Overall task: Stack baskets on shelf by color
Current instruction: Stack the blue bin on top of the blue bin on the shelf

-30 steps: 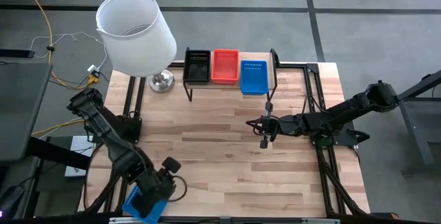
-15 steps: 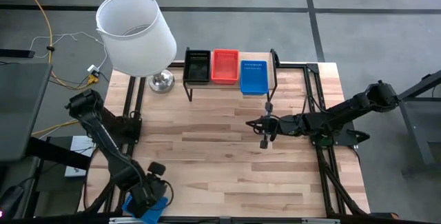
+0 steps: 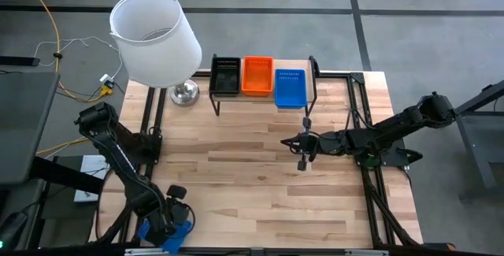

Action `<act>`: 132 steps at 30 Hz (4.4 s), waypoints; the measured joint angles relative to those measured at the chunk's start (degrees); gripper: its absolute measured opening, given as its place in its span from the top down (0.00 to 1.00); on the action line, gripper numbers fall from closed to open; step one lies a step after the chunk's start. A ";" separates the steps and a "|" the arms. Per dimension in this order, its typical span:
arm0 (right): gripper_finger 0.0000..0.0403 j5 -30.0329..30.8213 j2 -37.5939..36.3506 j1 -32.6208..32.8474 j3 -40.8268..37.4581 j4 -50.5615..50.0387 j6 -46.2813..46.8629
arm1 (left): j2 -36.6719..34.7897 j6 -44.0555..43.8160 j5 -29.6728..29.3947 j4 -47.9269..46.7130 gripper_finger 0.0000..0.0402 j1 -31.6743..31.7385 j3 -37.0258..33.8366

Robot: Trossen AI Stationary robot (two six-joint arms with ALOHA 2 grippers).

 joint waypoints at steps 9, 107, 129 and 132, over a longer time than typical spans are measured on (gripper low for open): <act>1.00 0.00 0.00 0.00 0.00 0.00 -0.13 | -0.02 -0.13 0.44 -0.17 0.65 0.00 -1.14; 1.00 0.02 0.02 0.00 0.00 0.02 -0.13 | -15.37 48.55 -31.97 34.40 1.00 40.28 19.43; 1.00 -0.10 0.02 0.00 0.00 -0.42 0.05 | 9.75 12.88 -21.86 43.92 1.00 65.10 30.27; 1.00 -0.15 0.02 0.00 0.00 -0.44 1.25 | 11.72 13.36 -29.80 43.60 1.00 63.74 29.64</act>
